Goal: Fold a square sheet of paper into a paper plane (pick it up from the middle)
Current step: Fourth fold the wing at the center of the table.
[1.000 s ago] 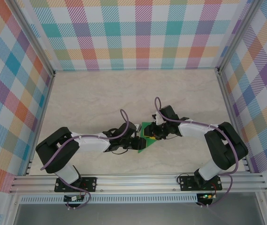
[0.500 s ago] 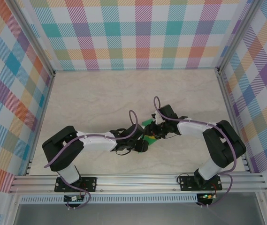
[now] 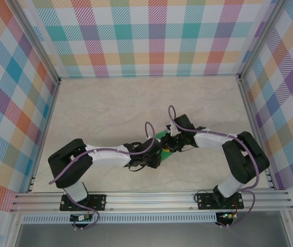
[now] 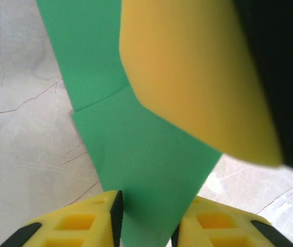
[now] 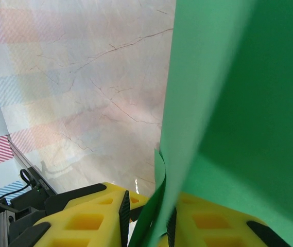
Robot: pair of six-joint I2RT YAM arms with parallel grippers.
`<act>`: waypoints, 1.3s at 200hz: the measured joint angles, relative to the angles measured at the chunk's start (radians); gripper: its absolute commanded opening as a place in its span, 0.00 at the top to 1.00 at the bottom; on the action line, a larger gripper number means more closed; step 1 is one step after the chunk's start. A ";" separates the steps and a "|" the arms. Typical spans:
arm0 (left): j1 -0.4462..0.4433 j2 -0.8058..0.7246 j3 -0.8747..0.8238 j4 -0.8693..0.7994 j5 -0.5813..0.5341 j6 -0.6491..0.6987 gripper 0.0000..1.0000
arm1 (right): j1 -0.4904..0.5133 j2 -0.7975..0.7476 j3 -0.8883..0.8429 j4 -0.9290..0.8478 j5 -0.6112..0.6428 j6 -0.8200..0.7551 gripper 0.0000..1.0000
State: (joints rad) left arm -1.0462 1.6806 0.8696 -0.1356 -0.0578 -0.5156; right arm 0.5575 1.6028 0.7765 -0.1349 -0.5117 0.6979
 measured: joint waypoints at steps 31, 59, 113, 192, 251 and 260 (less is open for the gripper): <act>-0.010 0.000 0.008 -0.014 -0.016 0.006 0.79 | 0.000 0.000 0.000 -0.005 0.003 0.000 0.73; -0.014 0.000 0.011 -0.020 -0.023 0.013 0.87 | 0.000 0.000 0.000 -0.008 0.005 0.000 0.73; -0.014 0.002 0.010 -0.011 -0.011 0.016 0.96 | -0.003 -0.015 0.003 -0.044 0.030 -0.007 0.68; 0.080 -0.003 -0.119 0.224 0.193 -0.003 0.96 | -0.065 -0.221 -0.031 -0.105 0.047 -0.042 0.66; 0.126 -0.014 -0.171 0.316 0.304 -0.039 0.96 | -0.058 -0.192 -0.068 -0.047 -0.052 -0.049 0.77; 0.130 -0.014 -0.174 0.322 0.315 -0.042 0.96 | -0.050 -0.172 -0.068 -0.031 -0.063 -0.048 0.79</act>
State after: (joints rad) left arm -0.9157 1.6665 0.6960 0.1867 0.2569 -0.5575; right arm 0.5072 1.4311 0.7086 -0.1661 -0.5743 0.6495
